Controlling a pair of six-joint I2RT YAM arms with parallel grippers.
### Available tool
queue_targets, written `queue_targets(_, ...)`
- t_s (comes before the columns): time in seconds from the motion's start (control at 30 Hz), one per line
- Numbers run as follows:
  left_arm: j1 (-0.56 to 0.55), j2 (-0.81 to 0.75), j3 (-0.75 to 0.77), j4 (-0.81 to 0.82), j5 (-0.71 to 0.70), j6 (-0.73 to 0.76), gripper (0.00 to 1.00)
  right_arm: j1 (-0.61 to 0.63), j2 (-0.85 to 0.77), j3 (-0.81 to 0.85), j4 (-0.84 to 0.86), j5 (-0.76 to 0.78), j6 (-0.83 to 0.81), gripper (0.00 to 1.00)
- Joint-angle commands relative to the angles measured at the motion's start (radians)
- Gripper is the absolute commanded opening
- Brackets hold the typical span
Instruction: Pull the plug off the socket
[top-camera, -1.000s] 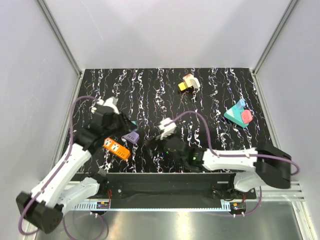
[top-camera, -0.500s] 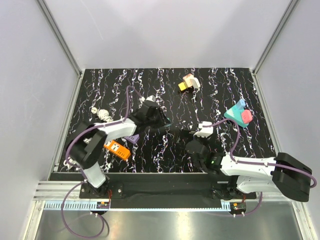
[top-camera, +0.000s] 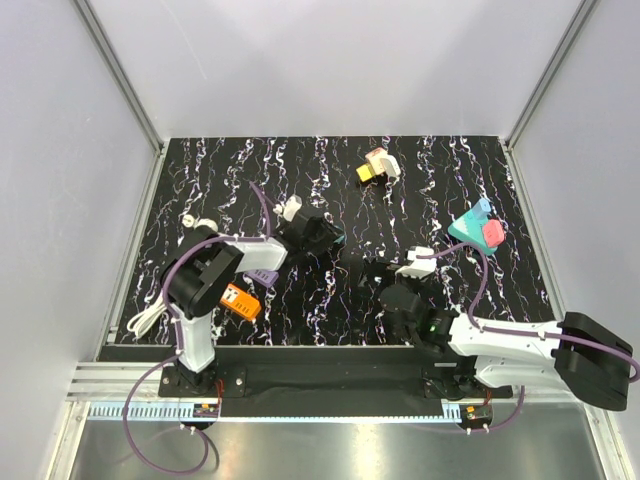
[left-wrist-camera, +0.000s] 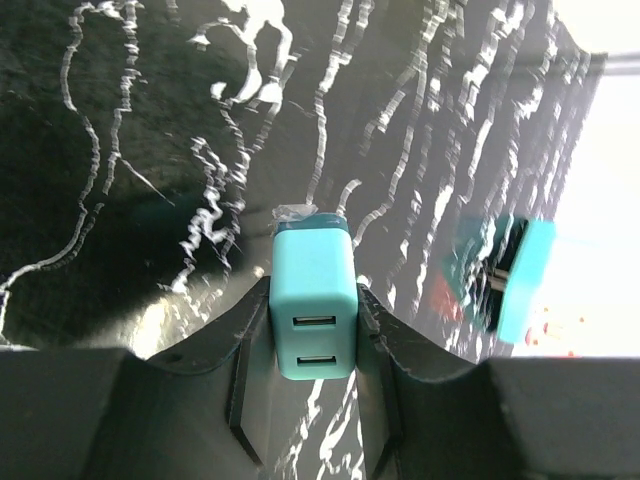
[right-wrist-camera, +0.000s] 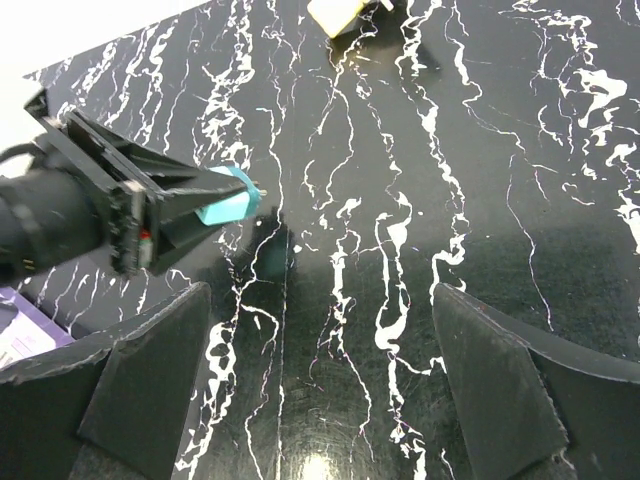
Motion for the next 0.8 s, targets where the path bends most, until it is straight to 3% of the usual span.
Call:
queue_targets(0.0, -0.008, 0.030, 0.066, 0.052, -0.075, -0.064, 0.03, -0.007, -0.001, 0.004, 0.066, 0.036, 0.005, 0.98)
queue_targets(0.13, -0.011, 0.044, 0.080, 0.023, -0.080, -0.074, 0.32, -0.007, 0.062, 0.041, 0.062, 0.025, -0.018, 0.98)
queue_targets(0.23, -0.011, 0.041, 0.089, -0.007, -0.084, -0.076, 0.42, -0.007, 0.073, 0.048, 0.062, 0.011, -0.019, 0.99)
queue_targets(0.3, -0.013, 0.031, 0.074, -0.002, -0.089, -0.084, 0.62, -0.005, 0.076, 0.050, 0.062, 0.006, -0.019, 0.99)
queue_targets(0.37, -0.014, 0.024, 0.062, -0.001, -0.086, -0.081, 0.75, -0.005, 0.078, 0.050, 0.062, 0.002, -0.018, 0.98)
queue_targets(0.63, -0.019, -0.132, -0.021, -0.056, -0.120, -0.013, 0.78, -0.007, 0.134, 0.091, 0.038, -0.024, -0.028, 1.00)
queue_targets(0.77, -0.016, -0.256, -0.038, -0.172, -0.126, 0.077, 0.80, -0.007, 0.237, 0.214, -0.225, 0.011, 0.060, 1.00)
